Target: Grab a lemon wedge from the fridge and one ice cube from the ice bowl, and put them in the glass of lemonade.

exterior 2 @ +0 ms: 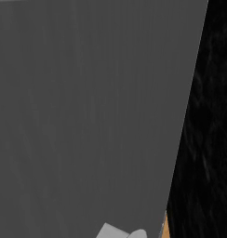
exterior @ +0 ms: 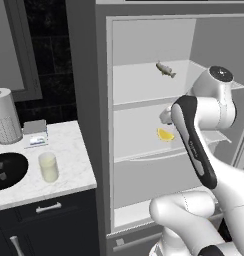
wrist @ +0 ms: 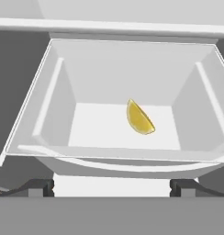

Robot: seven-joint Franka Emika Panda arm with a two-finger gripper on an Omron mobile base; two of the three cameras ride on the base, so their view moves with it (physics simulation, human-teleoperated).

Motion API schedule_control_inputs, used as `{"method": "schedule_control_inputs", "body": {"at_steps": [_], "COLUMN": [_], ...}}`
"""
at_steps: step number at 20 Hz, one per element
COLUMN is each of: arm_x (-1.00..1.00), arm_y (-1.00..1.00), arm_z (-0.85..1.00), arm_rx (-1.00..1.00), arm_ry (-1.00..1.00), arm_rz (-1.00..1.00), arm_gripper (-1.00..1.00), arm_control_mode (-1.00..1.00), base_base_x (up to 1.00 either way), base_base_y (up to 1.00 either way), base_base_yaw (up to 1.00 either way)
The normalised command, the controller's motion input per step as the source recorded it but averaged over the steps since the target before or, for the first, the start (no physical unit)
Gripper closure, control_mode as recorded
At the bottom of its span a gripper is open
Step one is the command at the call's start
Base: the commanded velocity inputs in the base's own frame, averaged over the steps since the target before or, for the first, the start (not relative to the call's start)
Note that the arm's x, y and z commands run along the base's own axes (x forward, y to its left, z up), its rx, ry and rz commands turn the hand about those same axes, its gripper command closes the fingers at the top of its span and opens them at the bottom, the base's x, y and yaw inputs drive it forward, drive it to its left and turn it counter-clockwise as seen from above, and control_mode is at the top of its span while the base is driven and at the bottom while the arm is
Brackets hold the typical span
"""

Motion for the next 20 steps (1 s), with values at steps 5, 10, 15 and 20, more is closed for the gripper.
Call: {"method": "schedule_control_inputs", "body": {"at_steps": [5, 10, 15, 20], "arm_x": [0.20, 0.12, 0.12, 0.24], "arm_y": [0.00, 0.00, 0.00, -0.13], "arm_z": [-0.53, -0.54, -0.39, -0.04], "arm_rx": [0.00, 0.00, 0.00, 0.00], "arm_ry": [0.00, 0.00, 0.06, 0.09], "arm_rz": [0.00, 0.00, 0.00, 0.00], "arm_gripper": [-1.00, -1.00, -1.00, -1.00], "arm_control_mode": [-1.00, -1.00, -1.00, -1.00], "base_base_x": [0.00, 0.00, 0.00, 0.00], "base_base_y": [0.00, 0.00, 0.00, 0.00], "base_base_yaw": [0.00, 0.00, 0.00, 0.00]}}
